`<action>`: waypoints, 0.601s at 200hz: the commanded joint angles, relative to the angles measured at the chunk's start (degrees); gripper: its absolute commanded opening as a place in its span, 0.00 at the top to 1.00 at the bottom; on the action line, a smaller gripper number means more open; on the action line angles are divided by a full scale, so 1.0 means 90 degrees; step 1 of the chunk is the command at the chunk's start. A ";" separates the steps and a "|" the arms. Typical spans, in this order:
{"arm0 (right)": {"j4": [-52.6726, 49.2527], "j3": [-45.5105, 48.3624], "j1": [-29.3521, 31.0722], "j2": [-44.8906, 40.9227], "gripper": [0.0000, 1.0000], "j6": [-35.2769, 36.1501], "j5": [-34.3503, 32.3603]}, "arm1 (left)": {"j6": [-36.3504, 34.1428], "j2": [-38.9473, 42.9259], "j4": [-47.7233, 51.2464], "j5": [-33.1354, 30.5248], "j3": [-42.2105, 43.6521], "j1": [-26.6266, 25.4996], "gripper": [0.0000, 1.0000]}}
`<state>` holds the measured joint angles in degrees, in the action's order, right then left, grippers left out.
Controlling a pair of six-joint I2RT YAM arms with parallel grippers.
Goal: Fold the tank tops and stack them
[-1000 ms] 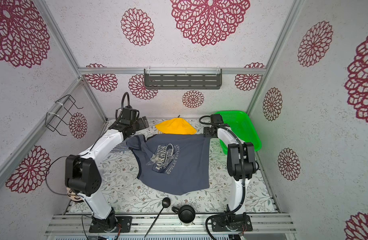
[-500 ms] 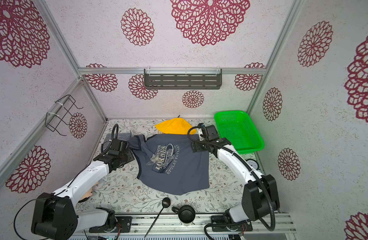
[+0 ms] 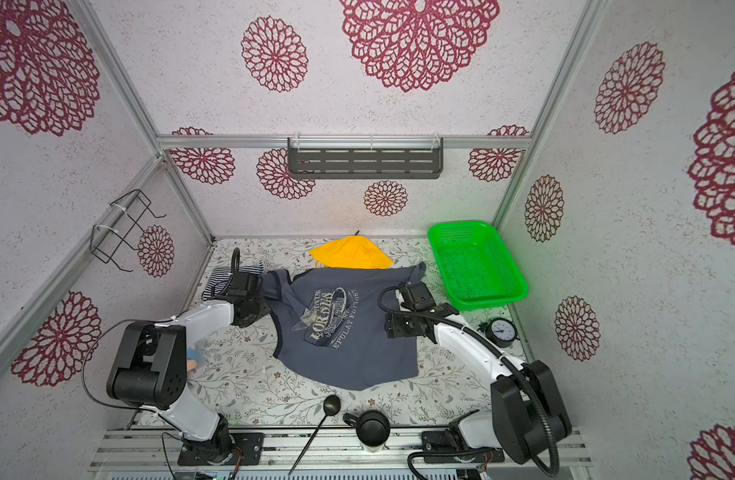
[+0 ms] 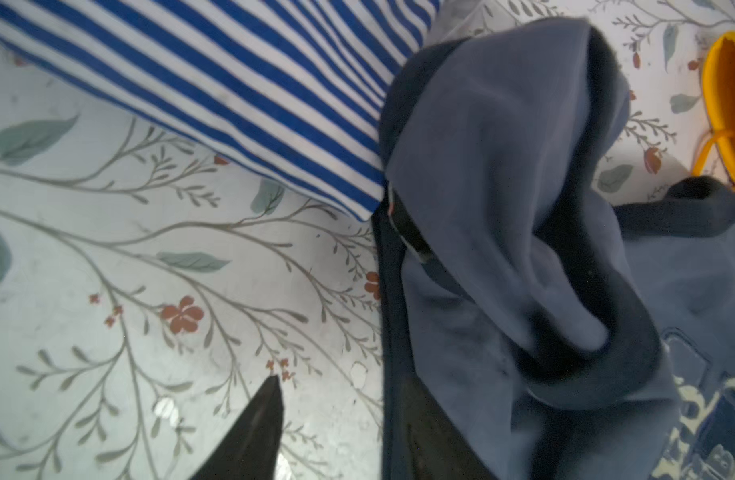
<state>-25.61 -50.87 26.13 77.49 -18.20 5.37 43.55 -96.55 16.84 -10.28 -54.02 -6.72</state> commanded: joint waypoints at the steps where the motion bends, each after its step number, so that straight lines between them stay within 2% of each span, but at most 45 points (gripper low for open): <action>1: 0.0080 -0.0131 -0.0003 -0.0030 0.23 -0.0156 0.0031 | 0.0047 -0.0295 -0.0342 0.0125 -0.0336 0.0002 0.38; 22: 0.0101 -0.0151 -0.0003 0.0022 0.23 -0.0156 0.0057 | -0.0009 -0.0813 -0.0185 0.0098 -0.0665 0.0023 0.38; 50: 0.0053 -0.0127 -0.0008 -0.0079 0.23 -0.0167 -0.0069 | -0.0073 -0.1335 -0.0070 0.0116 -0.1078 0.0023 0.55; 62: 0.0035 -0.0094 -0.0012 -0.0131 0.23 -0.0166 -0.0126 | -0.0045 -0.1478 -0.0077 0.0162 -0.1176 0.0023 0.64; 90: -0.0011 -0.0057 -0.0021 -0.0173 0.23 -0.0175 -0.0234 | 0.0025 -0.1507 -0.0104 0.0125 -0.1191 0.0006 1.00; 120: -0.0038 -0.0026 -0.0017 0.0031 0.22 -0.0129 -0.0467 | 0.0008 -0.0782 0.0055 -0.0119 -0.0947 -0.0113 1.00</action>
<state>-25.56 -50.87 26.09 77.56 -18.74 4.10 43.24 -109.23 15.64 -9.52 -64.05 -6.90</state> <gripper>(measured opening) 0.775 0.047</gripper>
